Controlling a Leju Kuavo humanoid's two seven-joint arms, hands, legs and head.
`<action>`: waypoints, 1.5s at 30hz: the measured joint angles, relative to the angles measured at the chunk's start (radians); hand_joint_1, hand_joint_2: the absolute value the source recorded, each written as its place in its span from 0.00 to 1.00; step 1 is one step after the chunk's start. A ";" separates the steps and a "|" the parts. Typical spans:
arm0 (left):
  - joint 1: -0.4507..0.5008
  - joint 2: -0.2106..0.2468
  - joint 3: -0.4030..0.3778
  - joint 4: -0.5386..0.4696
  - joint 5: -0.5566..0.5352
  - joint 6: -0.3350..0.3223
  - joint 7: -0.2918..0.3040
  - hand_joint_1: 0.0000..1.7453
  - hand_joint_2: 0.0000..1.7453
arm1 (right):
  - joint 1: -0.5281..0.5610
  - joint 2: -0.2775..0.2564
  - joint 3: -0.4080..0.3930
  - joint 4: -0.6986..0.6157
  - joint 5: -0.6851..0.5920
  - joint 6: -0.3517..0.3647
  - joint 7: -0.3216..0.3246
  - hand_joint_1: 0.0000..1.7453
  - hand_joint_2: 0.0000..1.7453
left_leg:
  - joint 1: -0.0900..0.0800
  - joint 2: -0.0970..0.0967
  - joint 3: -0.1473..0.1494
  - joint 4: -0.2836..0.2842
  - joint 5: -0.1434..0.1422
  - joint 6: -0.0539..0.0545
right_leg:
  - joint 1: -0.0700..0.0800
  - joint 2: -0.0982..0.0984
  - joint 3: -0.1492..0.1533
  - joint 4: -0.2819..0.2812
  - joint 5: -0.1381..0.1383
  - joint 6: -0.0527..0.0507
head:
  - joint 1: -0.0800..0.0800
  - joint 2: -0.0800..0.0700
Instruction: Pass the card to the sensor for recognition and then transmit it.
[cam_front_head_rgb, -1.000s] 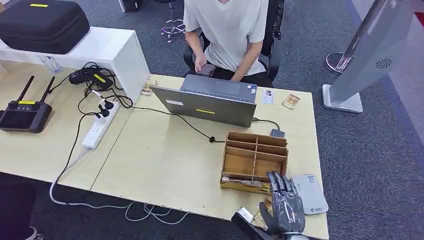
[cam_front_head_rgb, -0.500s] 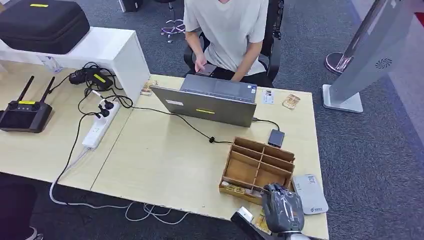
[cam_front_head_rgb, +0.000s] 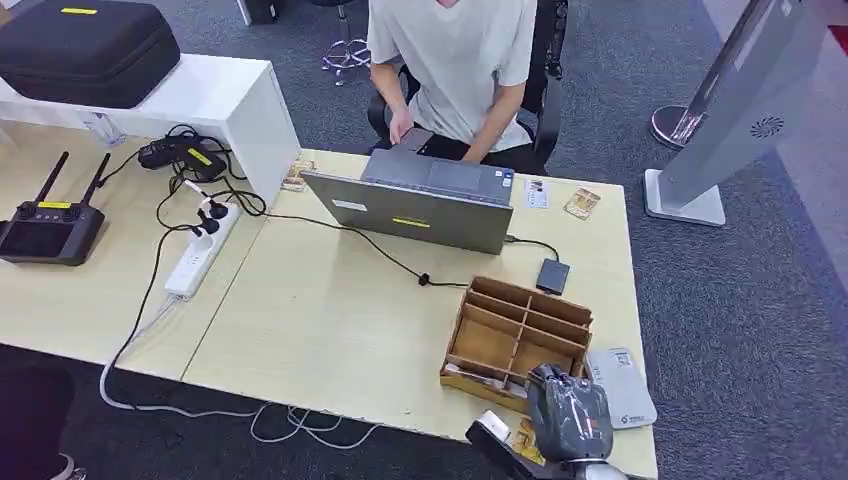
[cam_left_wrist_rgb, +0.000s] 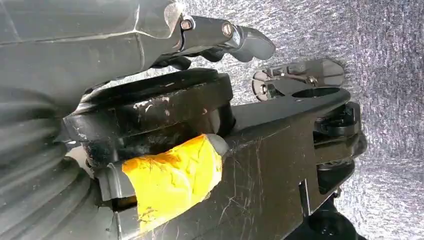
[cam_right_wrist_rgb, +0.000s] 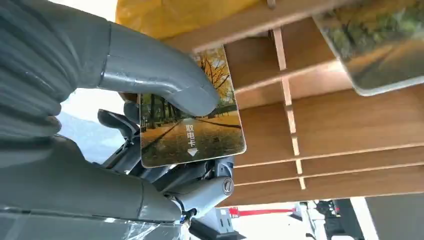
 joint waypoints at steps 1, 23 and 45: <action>0.000 0.000 0.000 0.000 0.000 0.000 0.000 0.00 1.00 | -0.004 0.000 -0.004 -0.005 -0.002 0.006 -0.001 1.00 1.00 | 0.000 0.000 0.000 0.000 0.000 0.000 | 0.000 0.000 0.000 0.000 0.000 0.000 | 0.000 0.000; 0.000 0.005 -0.001 0.000 -0.099 -0.020 0.021 0.00 1.00 | -0.313 0.047 -0.077 -0.077 0.011 0.081 0.002 1.00 1.00 | 0.000 0.002 -0.001 0.000 0.004 -0.002 | 0.000 0.003 -0.002 0.001 0.005 -0.001 | 0.000 0.000; -0.014 -0.006 -0.001 0.000 -0.288 -0.027 0.082 0.00 1.00 | -0.984 0.132 -0.243 0.424 0.207 0.136 0.285 1.00 1.00 | 0.000 0.000 -0.002 0.000 0.007 -0.001 | 0.001 0.001 -0.002 0.001 0.007 -0.001 | 0.000 0.000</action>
